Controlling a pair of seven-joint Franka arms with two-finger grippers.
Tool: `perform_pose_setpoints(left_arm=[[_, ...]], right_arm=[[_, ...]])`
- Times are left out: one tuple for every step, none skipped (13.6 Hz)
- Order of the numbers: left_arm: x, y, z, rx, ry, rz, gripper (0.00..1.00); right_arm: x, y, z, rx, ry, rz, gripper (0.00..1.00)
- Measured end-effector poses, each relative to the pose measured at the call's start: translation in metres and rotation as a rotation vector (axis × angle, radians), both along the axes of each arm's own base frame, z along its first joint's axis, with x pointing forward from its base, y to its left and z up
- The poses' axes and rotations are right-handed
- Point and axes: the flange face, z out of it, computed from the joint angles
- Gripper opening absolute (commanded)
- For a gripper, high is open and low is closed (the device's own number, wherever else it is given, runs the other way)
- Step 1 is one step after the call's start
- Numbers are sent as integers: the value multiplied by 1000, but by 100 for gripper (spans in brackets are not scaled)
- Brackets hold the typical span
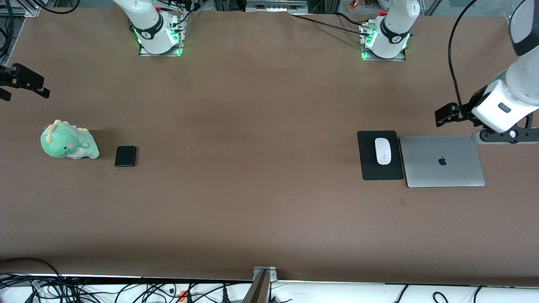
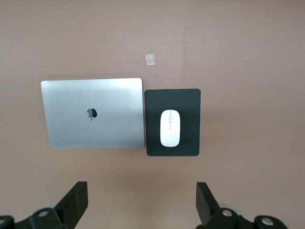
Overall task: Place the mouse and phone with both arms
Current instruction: 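Lower the white mouse onto the black mousepad and open the left gripper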
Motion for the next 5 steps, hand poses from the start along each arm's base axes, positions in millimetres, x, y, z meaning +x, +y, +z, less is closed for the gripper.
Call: perform_pose_setpoints(left_arm=[[-1, 1, 7, 0, -6, 3, 100], [-4, 1, 13, 2, -12, 10, 100], [-6, 1, 17, 4, -17, 25, 100], [-8, 1, 20, 7, -20, 41, 100], [-9, 1, 22, 8, -21, 50, 100]], right_arm=[[0, 0, 0, 0, 0, 0, 100], [0, 0, 0, 0, 0, 0, 100], [0, 0, 0, 0, 0, 0, 100], [0, 0, 0, 0, 0, 0, 100], [0, 0, 0, 0, 0, 0, 100]])
